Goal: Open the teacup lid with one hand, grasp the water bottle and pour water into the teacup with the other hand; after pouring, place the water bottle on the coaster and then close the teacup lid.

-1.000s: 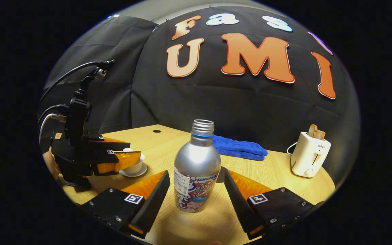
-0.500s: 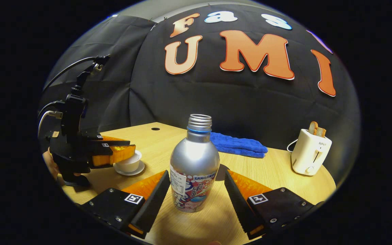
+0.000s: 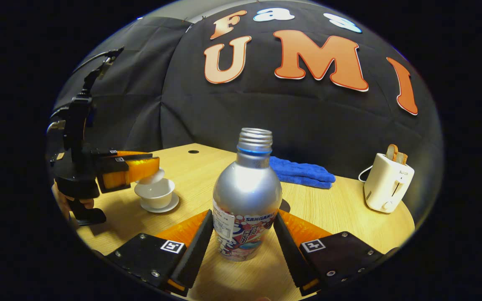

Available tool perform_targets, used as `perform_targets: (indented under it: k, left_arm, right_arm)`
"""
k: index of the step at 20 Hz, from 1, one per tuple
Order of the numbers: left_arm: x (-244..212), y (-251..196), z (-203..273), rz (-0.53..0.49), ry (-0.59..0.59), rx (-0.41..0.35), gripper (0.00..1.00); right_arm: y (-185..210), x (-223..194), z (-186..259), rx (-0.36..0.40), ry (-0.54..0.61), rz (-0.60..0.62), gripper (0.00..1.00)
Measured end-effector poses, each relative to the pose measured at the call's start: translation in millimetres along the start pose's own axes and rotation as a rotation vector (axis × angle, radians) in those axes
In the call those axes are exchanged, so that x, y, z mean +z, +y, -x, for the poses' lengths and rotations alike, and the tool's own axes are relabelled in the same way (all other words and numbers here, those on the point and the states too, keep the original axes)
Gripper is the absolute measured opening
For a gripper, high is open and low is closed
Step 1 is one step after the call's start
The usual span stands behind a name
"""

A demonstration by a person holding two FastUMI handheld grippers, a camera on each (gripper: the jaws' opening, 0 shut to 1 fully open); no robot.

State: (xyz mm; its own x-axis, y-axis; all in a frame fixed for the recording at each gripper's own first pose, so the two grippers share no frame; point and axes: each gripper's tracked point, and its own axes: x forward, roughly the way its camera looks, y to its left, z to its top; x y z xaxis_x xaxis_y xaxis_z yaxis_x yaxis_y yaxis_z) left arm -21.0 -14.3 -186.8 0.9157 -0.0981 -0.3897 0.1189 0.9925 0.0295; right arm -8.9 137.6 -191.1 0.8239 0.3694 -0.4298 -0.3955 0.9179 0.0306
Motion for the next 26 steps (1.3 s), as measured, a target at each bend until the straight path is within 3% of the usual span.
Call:
perform_targets:
  k: [2,8,12,20,21,22,26]
  left_arm:
    - [3.2,5.4,3.1,0.0,-0.01,0.012,0.29]
    - [4.7,25.1,10.1,0.013,-0.017,0.05,0.32]
    - [4.5,51.1,16.6,0.014,-0.017,0.094,0.32]
    - [-2.3,90.7,27.0,0.023,-0.015,0.156,0.32]
    - [-2.4,95.0,28.3,0.03,-0.015,0.16,0.32]
    - [-3.2,100.1,30.8,0.034,-0.015,0.166,0.32]
    - [-9.0,119.7,35.9,0.045,-0.005,0.191,0.32]
  right_arm:
    - [1.1,0.7,-0.6,-0.003,0.006,0.005,0.84]
    - [-5.2,16.5,5.0,-0.034,-0.001,0.073,0.8]
    - [-15.9,31.8,5.0,-0.105,0.005,0.225,0.8]
    - [-6.3,54.1,-3.3,-0.164,0.005,0.571,0.79]
    - [-5.1,58.0,-6.8,-0.174,0.004,0.615,0.75]
    - [-4.7,61.4,-8.9,-0.185,0.005,0.657,0.79]
    - [-2.6,72.9,-14.2,-0.215,0.004,0.813,0.79]
